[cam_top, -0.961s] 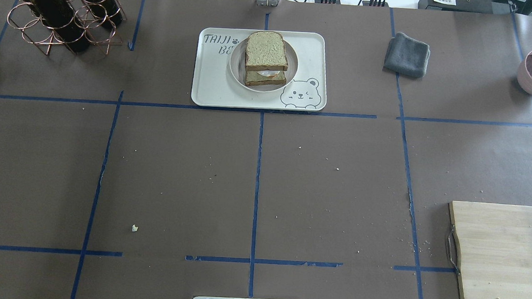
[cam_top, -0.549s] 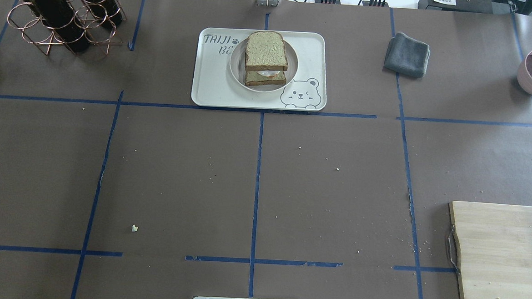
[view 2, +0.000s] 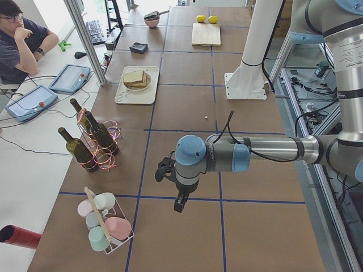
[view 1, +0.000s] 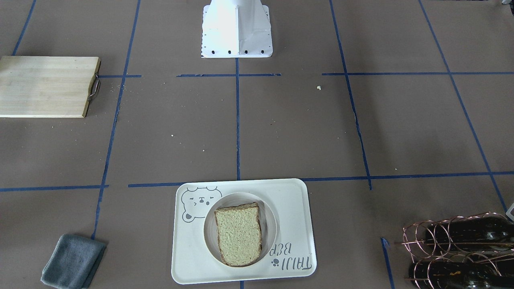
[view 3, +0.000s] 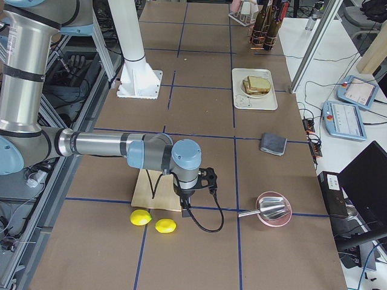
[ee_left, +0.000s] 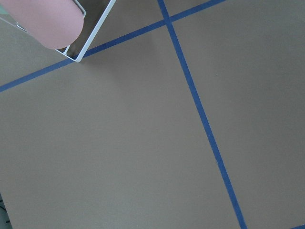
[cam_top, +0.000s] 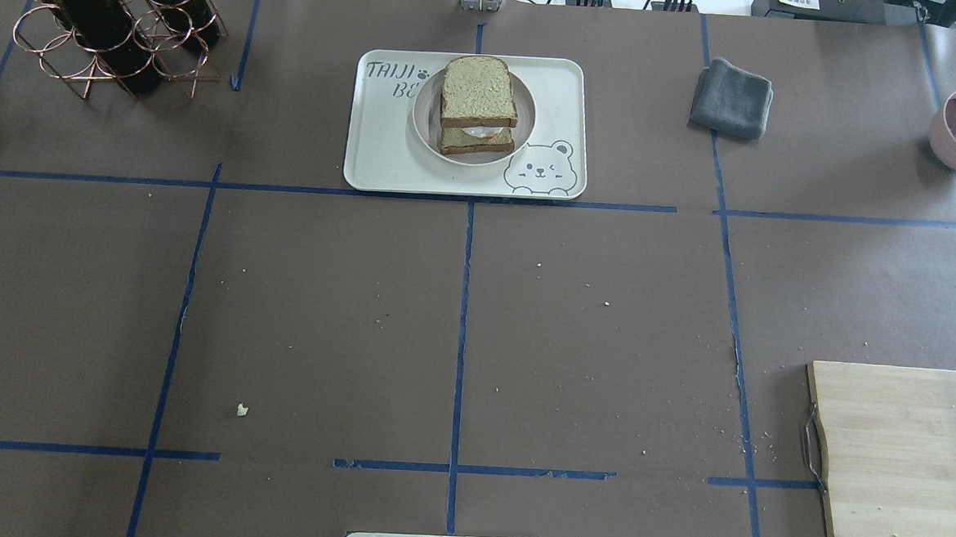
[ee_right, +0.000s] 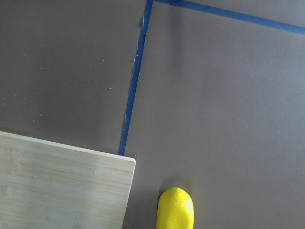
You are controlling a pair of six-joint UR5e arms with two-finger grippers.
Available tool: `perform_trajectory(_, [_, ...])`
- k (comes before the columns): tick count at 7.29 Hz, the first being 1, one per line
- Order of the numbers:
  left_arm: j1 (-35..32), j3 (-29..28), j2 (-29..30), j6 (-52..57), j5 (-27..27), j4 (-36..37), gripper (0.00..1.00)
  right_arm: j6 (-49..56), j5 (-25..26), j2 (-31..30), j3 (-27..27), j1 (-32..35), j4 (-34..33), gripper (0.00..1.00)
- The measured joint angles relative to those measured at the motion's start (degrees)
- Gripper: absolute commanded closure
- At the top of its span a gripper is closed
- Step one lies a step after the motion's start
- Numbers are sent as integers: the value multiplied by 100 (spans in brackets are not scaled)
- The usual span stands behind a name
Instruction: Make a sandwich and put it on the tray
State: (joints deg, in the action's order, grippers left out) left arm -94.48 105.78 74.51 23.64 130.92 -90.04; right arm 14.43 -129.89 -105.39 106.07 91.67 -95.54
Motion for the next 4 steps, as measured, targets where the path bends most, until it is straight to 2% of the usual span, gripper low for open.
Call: perform_trajectory(4, [5,-13,4,0,4,-141,0,-2,-1,0,1,0,0,0])
